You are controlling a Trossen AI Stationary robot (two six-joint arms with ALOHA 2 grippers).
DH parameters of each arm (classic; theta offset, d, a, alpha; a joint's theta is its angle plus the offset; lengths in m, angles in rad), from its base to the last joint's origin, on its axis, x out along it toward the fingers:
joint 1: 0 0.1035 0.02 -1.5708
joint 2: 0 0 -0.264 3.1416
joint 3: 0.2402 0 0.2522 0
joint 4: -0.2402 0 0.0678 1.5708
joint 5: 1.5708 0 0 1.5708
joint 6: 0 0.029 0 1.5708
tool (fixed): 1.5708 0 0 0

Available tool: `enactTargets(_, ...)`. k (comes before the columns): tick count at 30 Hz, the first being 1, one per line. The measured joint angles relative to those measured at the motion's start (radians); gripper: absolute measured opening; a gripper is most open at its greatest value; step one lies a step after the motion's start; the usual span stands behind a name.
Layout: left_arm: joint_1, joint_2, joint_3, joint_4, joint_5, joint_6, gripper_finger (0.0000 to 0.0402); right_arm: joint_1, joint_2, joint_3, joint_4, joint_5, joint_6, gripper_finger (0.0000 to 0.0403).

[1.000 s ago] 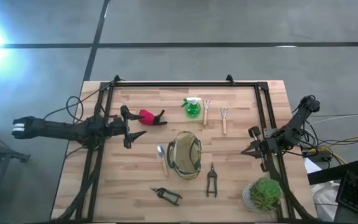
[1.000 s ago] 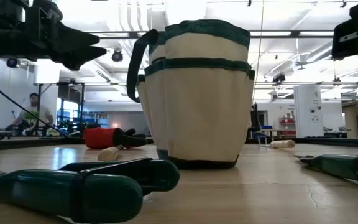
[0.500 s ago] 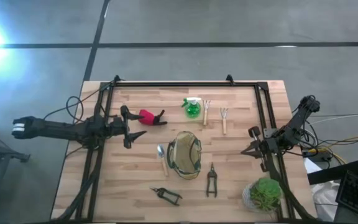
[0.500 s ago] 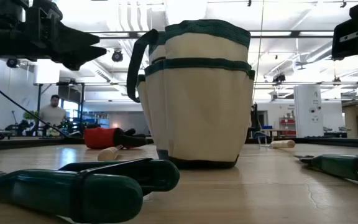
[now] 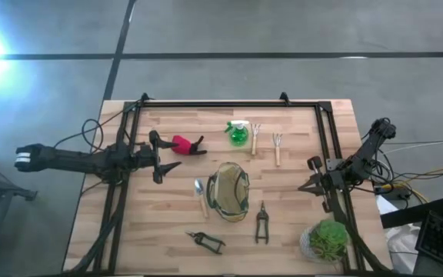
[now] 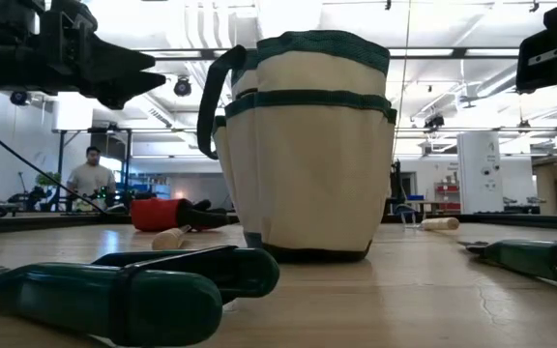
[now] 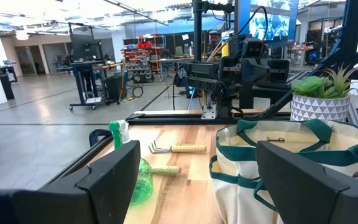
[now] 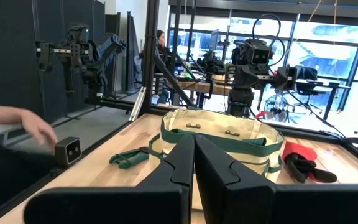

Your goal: Pick & Place Garden tools in Gardening bag

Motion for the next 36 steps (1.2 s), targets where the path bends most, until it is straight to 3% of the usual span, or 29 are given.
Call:
enactTargets(13,0.0,0.0,0.0,0.0,0.0,0.0,0.0321,0.0,0.0,0.0,0.001,0.0,-0.003,0.0008)
enactTargets(20,0.0,0.0,0.0,0.0,0.0,0.0,0.0321,0.001,0.001,0.0,0.02,0.001,-0.08,0.0008)
enactTargets(27,0.0,0.0,0.0,0.0,0.0,0.0,0.0321,0.0,0.001,0.0,0.225,-0.005,-0.023,0.0008)
enactTargets(36,0.0,0.0,0.0,0.0,0.0,0.0,0.0321,0.0,0.001,0.0,0.419,-0.008,-0.111,0.0008)
